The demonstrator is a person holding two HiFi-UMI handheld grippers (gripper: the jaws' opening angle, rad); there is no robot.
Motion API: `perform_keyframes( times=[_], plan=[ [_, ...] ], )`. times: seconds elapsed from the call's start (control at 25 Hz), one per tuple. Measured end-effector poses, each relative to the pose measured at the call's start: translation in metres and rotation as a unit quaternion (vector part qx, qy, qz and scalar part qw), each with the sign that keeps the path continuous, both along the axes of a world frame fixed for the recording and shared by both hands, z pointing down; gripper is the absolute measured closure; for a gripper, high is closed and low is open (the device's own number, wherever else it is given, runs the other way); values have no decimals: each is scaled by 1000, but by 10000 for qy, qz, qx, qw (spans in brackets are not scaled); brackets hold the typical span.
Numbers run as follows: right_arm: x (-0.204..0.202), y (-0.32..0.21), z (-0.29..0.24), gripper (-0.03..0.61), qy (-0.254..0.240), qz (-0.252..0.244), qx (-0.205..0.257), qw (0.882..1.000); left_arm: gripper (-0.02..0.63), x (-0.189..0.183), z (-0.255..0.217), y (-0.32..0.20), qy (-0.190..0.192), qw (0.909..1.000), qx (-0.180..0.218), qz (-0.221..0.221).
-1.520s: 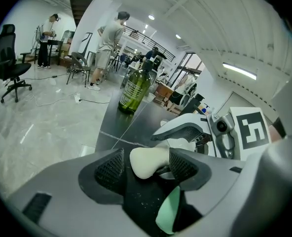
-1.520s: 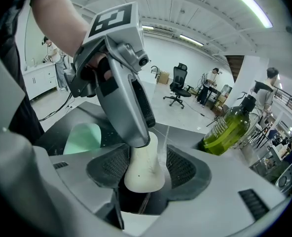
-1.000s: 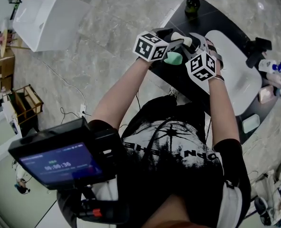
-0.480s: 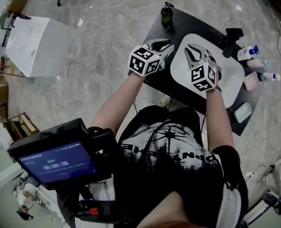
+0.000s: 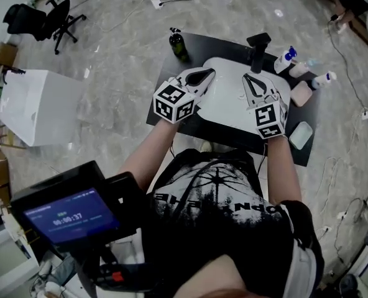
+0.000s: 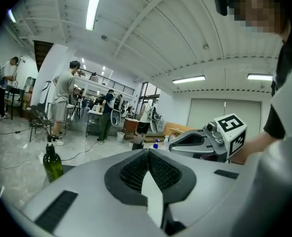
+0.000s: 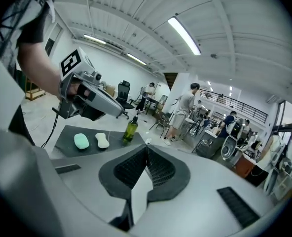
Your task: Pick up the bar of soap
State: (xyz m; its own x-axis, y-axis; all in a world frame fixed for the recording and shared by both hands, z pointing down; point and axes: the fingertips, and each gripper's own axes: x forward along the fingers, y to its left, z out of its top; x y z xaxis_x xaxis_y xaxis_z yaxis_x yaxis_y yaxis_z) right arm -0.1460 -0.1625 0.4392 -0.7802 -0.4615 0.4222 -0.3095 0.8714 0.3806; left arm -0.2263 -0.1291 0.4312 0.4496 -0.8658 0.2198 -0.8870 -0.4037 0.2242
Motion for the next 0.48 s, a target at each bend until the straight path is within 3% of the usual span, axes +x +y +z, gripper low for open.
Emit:
perform_keyframes(
  times=[0.48],
  plan=[
    [127, -30, -47, 563, -760, 870, -26, 9933, 601, 83, -40, -23, -67, 9989, 297, 370]
  ],
)
